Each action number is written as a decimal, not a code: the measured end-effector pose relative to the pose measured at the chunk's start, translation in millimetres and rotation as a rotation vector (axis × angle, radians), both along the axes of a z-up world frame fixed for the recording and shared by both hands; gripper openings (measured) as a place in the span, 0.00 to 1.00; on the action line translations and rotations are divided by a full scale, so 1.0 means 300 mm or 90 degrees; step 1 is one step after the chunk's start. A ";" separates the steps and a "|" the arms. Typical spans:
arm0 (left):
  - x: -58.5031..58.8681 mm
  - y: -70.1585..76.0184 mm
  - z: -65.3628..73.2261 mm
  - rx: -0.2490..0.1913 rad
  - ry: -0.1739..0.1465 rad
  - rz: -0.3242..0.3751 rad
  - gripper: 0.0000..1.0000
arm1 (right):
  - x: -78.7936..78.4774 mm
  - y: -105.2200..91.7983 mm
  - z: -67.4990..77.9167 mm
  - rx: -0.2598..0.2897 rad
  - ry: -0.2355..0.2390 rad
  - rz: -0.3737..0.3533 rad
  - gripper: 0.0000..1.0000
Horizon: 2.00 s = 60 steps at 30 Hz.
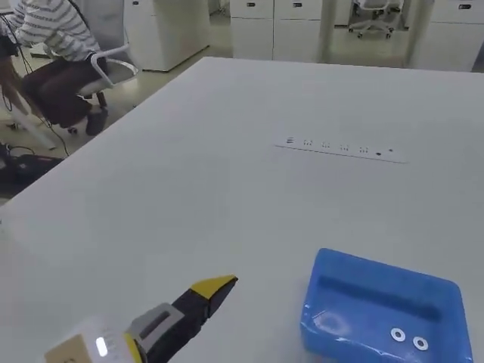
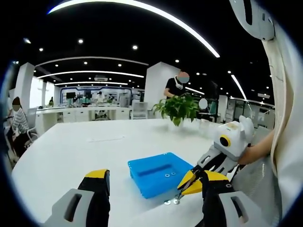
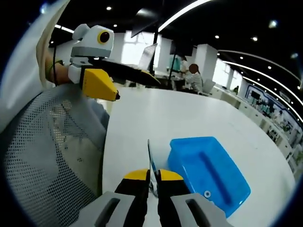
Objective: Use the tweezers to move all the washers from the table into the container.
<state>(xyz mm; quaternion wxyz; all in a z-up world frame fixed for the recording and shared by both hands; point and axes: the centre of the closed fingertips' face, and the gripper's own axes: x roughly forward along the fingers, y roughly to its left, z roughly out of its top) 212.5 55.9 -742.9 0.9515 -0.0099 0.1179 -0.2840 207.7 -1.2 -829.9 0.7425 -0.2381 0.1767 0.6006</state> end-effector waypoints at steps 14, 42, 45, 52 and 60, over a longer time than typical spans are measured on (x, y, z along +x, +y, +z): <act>0.006 0.005 -0.020 0.012 0.017 0.004 0.79 | 0.030 -0.026 0.005 0.030 0.066 -0.047 0.02; 0.001 0.010 -0.015 0.007 0.014 0.007 0.78 | 0.105 -0.051 0.080 0.100 0.138 -0.138 0.02; 0.000 0.010 -0.016 0.009 0.014 0.007 0.78 | 0.132 -0.069 0.134 0.129 0.144 -0.158 0.02; -0.005 0.005 -0.020 0.010 0.017 0.002 0.78 | 0.185 -0.079 0.239 0.196 0.136 -0.170 0.01; -0.002 0.010 -0.016 0.008 0.014 0.008 0.78 | 0.208 -0.077 0.257 0.234 0.179 -0.182 0.01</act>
